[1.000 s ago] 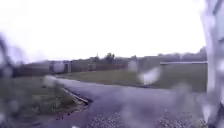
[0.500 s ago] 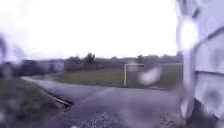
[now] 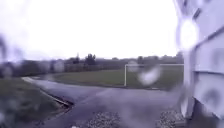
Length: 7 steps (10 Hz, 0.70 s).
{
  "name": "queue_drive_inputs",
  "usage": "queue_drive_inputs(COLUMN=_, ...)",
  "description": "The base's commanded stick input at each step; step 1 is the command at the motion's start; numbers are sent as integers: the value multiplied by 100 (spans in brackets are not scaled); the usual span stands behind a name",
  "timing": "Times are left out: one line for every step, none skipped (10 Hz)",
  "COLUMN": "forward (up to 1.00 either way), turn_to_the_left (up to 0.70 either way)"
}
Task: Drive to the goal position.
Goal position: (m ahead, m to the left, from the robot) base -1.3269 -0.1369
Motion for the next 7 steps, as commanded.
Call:
queue_drive_inputs(forward=0, turn_to_the_left=0)
queue_drive_inputs(forward=0, turn_to_the_left=0)
queue_drive_inputs(forward=-45, turn_to_the_left=0)
queue_drive_inputs(forward=-45, turn_to_the_left=0)
queue_drive_inputs(forward=-41, turn_to_the_left=0)
queue_drive_inputs(forward=0, turn_to_the_left=0)
queue_drive_inputs(forward=0, turn_to_the_left=0)
